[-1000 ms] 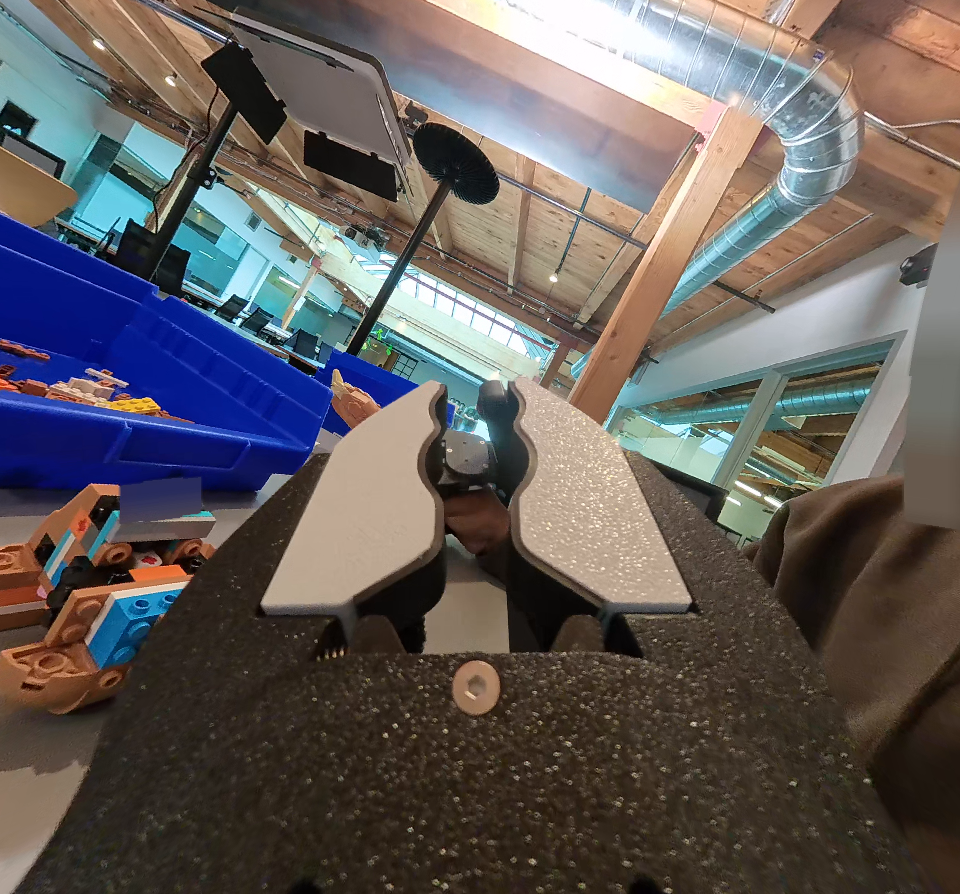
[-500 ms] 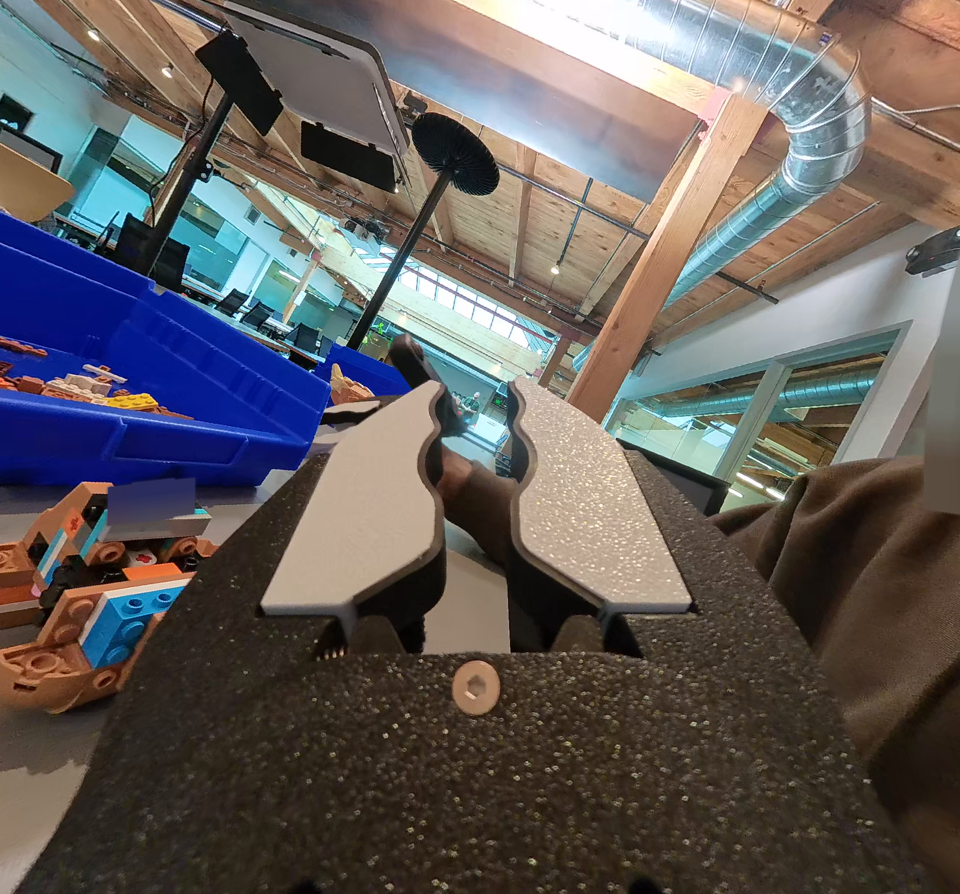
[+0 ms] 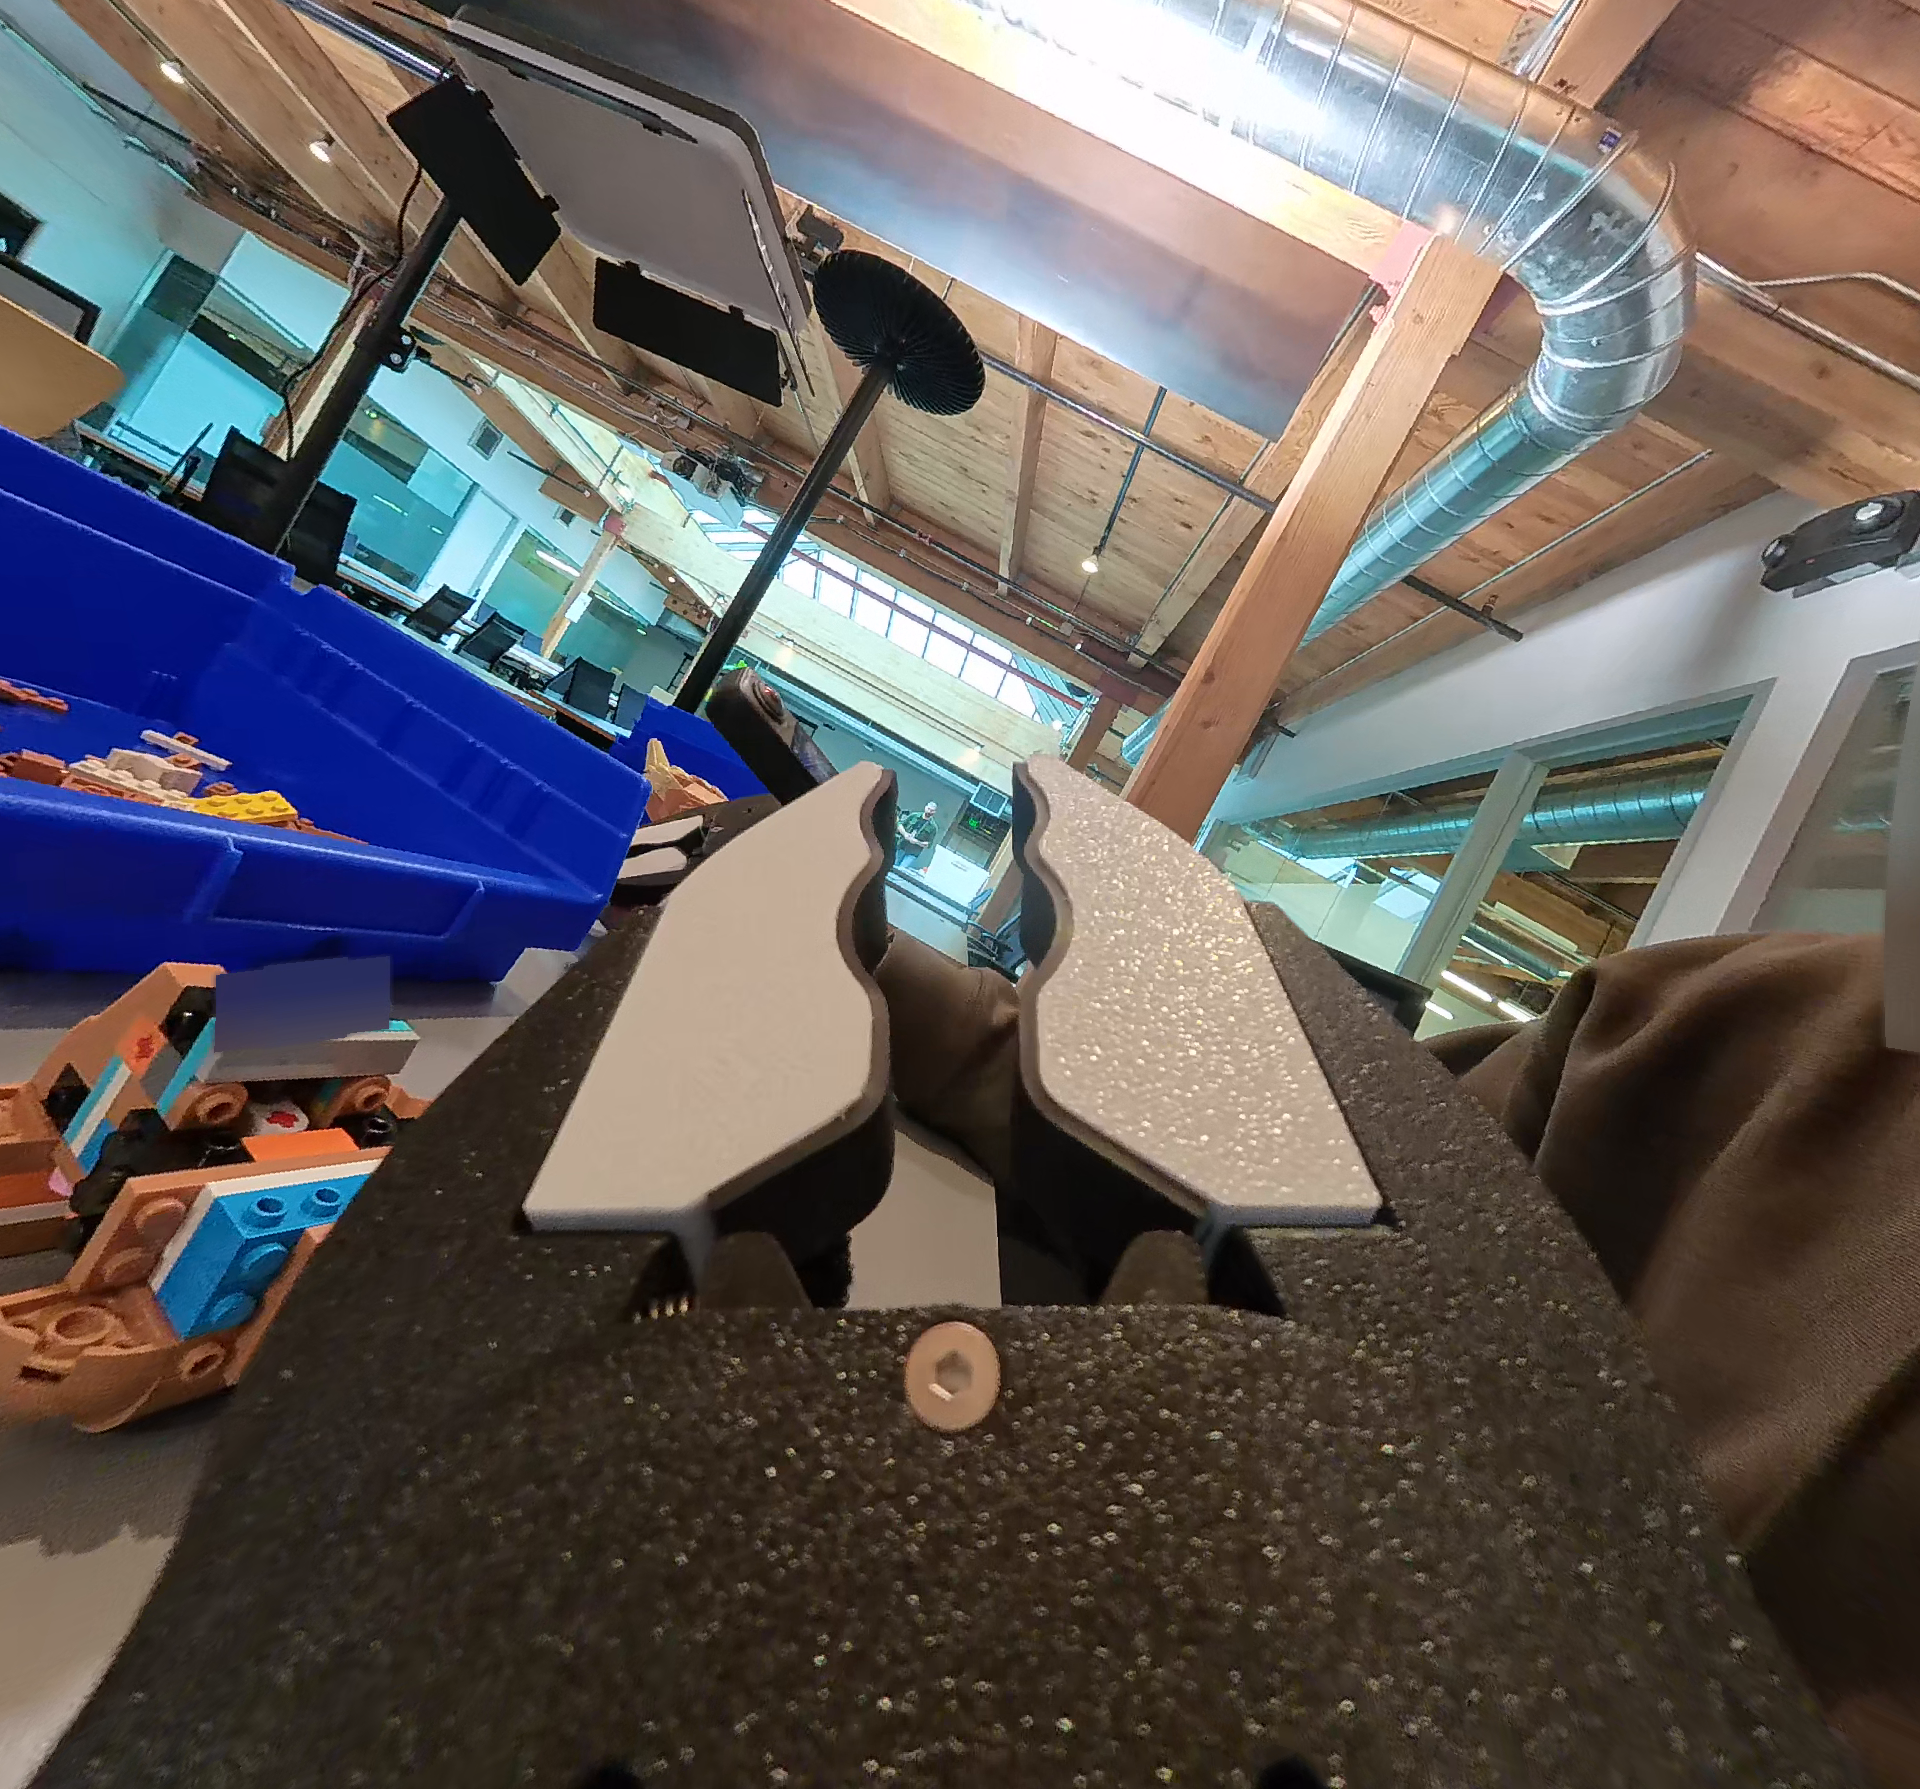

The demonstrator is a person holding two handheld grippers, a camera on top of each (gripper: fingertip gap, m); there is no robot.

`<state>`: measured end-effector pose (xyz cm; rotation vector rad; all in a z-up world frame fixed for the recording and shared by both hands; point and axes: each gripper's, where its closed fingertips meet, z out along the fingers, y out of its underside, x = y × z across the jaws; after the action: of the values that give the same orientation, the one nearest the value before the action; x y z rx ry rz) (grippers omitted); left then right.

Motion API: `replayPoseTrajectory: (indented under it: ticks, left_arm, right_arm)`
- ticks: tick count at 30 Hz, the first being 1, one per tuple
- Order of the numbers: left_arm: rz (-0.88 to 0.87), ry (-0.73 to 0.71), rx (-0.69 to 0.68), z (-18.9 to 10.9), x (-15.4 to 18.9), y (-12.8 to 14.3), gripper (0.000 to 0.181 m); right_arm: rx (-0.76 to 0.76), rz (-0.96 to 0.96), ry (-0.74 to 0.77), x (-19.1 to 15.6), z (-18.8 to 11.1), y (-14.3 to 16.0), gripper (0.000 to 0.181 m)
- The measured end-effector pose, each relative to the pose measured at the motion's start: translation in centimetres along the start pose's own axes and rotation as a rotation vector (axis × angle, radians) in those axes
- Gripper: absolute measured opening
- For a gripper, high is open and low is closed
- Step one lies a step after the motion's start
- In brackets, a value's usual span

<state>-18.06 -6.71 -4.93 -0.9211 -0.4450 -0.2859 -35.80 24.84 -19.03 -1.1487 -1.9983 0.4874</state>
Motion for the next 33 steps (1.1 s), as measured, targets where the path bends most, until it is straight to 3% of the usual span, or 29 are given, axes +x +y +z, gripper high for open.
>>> replayPoseTrajectory:
  ticks: [4, 10, 16, 20, 26, 30, 33]
  left_arm:
    - [-0.001, -0.001, 0.005, -0.1, 0.0, -0.1, 0.021]
    - [-0.001, -0.002, 0.007, -0.1, 0.0, -0.1, 0.02]
    - [0.001, -0.004, 0.005, 0.0, 0.0, -0.1, 0.02]
    - [0.003, -0.004, 0.005, 0.0, 0.0, -0.1, 0.02]
    - [-0.003, 0.002, 0.008, -0.1, 0.1, -0.1, 0.02]
    - [-0.013, 0.008, 0.008, -0.1, 0.1, -0.2, 0.02]
    - [-0.018, 0.012, 0.013, -0.2, 0.1, -0.2, 0.02]
  right_arm:
    - [0.105, 0.06, 0.028, 0.9, -1.8, -1.8, 0.0]
    - [0.382, 0.108, 0.077, 1.8, -8.4, -8.5, 0.0]
    - [0.532, -0.092, 0.066, -2.4, -14.2, -15.7, 0.0]
    - [0.467, -0.27, 0.061, -6.4, -13.1, -17.6, 0.001]
    - [0.36, -0.369, 0.021, -9.5, -9.9, -16.8, 0.013]
    - [0.37, -0.338, 0.005, -8.2, -10.4, -16.2, 0.018]
    - [0.338, -0.369, 0.102, -3.8, -10.8, -15.7, 0.018]
